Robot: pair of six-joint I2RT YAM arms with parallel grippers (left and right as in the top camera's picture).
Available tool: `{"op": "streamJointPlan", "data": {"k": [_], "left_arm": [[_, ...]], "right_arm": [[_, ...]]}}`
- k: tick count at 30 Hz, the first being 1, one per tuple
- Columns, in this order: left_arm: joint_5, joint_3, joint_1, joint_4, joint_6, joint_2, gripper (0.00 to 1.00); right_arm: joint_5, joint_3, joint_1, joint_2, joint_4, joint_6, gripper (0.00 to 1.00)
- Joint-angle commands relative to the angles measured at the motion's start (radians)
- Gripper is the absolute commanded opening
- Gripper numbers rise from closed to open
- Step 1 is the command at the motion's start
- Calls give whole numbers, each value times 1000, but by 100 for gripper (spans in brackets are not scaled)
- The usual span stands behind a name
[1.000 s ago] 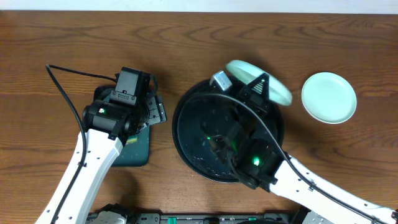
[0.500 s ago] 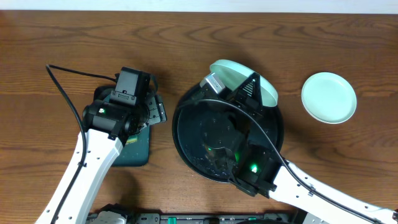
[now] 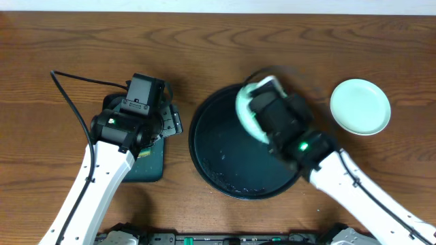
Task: Clean dirty plates on tray and stack at the side
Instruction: 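Carry the green plate right and stack it on the plate pile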
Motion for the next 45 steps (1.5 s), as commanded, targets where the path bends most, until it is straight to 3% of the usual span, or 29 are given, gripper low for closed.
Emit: {"op": "streamJointPlan", "data": {"k": [1, 4, 7, 14, 21, 26, 34, 37, 41, 45], "left_arm": [[-12, -1, -2, -2, 6, 3, 79], [-12, -1, -2, -3, 6, 3, 79], [-12, -1, -2, -7, 6, 3, 79], [-12, -1, -2, -7, 6, 3, 79], [-12, -1, -2, -7, 6, 3, 79], [-12, -1, -2, -7, 6, 3, 79], [-12, -1, -2, -8, 6, 3, 79], [-12, -1, -2, -7, 6, 3, 79], [-12, -1, -2, -7, 6, 3, 79], [-12, -1, -2, -6, 6, 3, 79]], "right_arm": [[-398, 9, -103, -2, 10, 500, 2], [-401, 9, -209, -2, -3, 671, 2], [-441, 9, -333, 0, -8, 749, 2], [-624, 9, -715, 5, -30, 814, 2], [-649, 9, -1057, 70, -95, 858, 2], [-656, 9, -1166, 163, -117, 838, 2], [-668, 9, -1178, 326, -84, 801, 3], [-716, 9, -1178, 352, -51, 760, 36], [-770, 16, -1178, 349, -13, 713, 63], [-800, 43, -1172, 345, 1, 661, 69]]}}
